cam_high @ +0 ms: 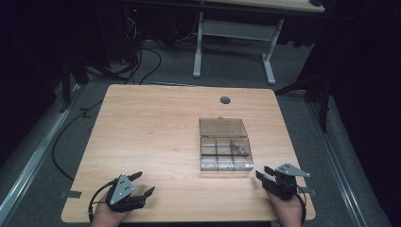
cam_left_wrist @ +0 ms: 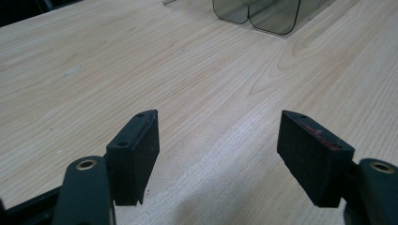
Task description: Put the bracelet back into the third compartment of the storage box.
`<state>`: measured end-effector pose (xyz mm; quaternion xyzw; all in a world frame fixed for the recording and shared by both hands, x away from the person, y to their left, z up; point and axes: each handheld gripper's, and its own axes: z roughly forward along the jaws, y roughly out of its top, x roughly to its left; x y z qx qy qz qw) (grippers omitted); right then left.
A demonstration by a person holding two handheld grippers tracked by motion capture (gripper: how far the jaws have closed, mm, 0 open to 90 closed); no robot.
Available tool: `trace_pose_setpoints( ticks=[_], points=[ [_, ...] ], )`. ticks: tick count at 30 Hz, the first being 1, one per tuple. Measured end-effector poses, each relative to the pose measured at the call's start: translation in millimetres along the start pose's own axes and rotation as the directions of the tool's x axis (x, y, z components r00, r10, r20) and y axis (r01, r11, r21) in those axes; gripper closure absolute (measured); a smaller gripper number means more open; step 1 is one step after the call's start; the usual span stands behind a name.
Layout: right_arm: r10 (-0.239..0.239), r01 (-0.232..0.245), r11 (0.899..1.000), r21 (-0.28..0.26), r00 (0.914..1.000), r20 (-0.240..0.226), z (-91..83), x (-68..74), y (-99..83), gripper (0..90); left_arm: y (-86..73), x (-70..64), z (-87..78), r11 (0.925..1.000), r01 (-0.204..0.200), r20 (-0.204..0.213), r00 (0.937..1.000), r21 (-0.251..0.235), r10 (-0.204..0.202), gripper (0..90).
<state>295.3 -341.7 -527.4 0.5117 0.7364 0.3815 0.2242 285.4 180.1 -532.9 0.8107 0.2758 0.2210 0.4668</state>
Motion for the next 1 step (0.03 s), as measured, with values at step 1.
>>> trace_pose_setpoints(
  ticks=[1],
  points=[
    [0.013, -0.013, 1.000, 0.006, 0.9999, 0.001, 0.3, 0.7, 0.2, 53.4, 0.0, 0.0, -0.1, 1.0000, -0.001, 0.001, 1.0000, 0.001, 0.001, 30.7]
  ],
)
